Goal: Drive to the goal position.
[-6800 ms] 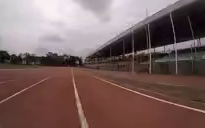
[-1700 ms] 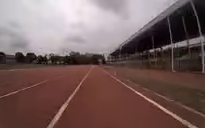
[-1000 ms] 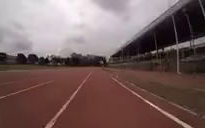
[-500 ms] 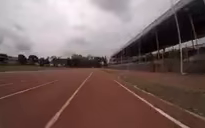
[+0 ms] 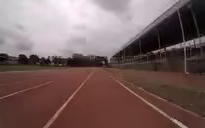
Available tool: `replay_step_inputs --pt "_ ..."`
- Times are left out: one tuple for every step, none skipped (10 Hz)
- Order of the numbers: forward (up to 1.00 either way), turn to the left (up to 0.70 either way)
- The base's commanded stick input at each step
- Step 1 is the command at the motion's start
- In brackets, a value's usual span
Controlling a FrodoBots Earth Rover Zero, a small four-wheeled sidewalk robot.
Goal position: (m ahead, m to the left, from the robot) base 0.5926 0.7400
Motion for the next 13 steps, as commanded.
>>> replay_step_inputs --pt "0.70 0.00" --pt "0.70 0.00" --pt "0.70 0.00" --pt "0.70 0.00" --pt "0.70 0.00" --pt "0.70 0.00" --pt "0.70 0.00" --pt "0.70 0.00" --pt "0.70 0.00" --pt "0.70 0.00" --pt "0.70 0.00" --pt "0.70 0.00" --pt "0.70 0.00"
